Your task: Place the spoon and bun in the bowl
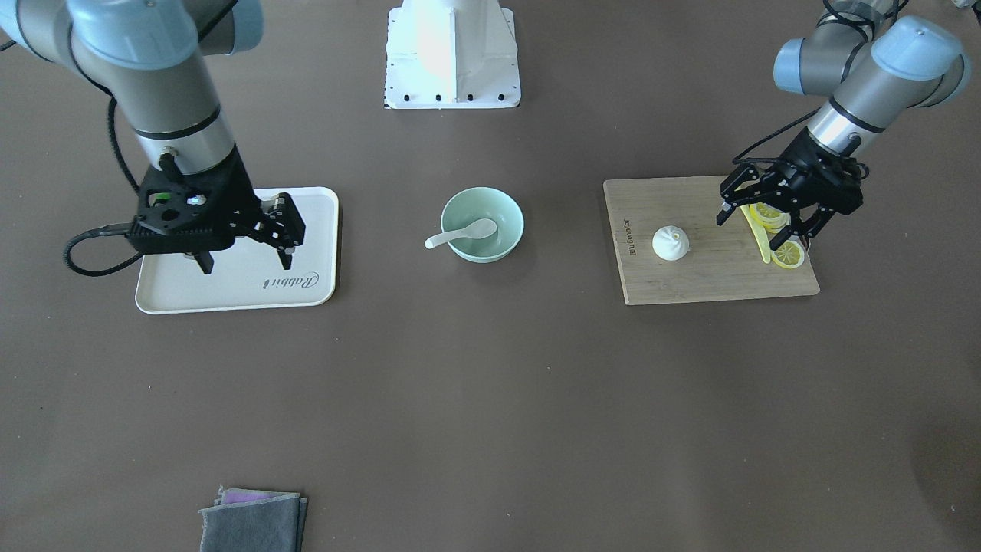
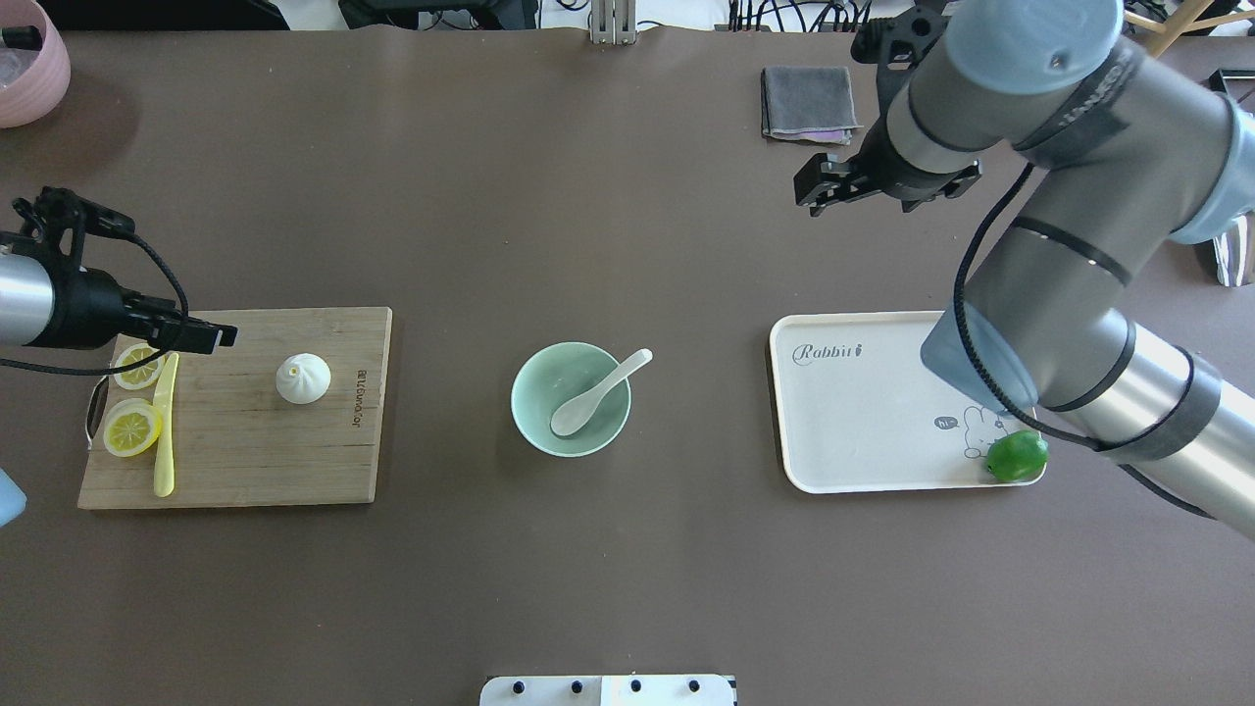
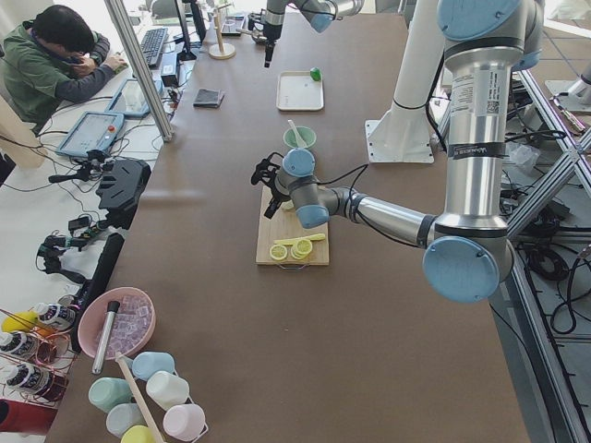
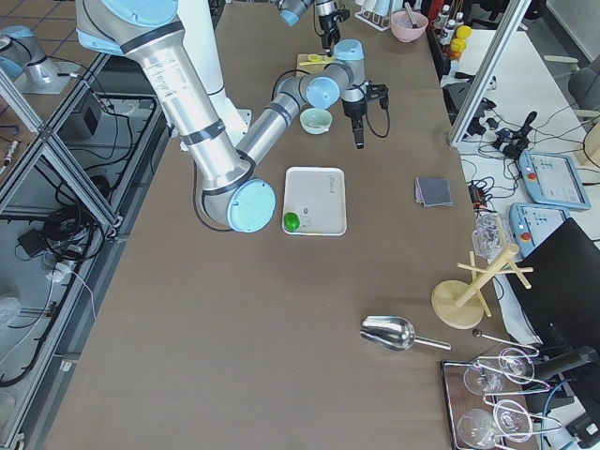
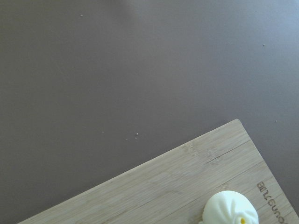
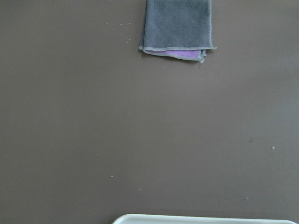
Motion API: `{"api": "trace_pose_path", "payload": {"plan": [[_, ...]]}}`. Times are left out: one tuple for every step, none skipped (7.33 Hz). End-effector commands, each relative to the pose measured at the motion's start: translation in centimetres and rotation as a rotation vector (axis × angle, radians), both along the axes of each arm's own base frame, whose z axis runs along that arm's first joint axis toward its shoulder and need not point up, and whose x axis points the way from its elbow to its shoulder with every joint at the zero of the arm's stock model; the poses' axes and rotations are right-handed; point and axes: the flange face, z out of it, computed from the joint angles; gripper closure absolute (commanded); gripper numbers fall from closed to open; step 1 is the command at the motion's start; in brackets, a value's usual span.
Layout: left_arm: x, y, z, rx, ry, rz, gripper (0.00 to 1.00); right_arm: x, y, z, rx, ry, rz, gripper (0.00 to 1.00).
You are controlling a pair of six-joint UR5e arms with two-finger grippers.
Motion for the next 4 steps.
{"api": "trace_pose_path", "payload": {"plan": [[7.0, 2.6, -1.4, 0.023, -0.011, -0.043, 0.03, 9.5, -2.3, 5.4, 0.061, -0.008, -0.148, 0.0], [8.4, 3.0, -1.2, 0.026, -0.02, -0.034, 0.08, 11.0, -2.3, 6.7, 0.067, -0.009, -0.168, 0.0], [8.8, 3.0, -1.0, 0.025, -0.023, -0.032, 0.31, 11.2, -2.2, 7.4, 0.062, -0.003, -0.172, 0.0], [8.8, 2.9, -0.9, 0.024, -0.026, -0.032, 0.58, 11.2, -2.2, 7.5, 0.061, -0.003, -0.172, 0.0]]}}
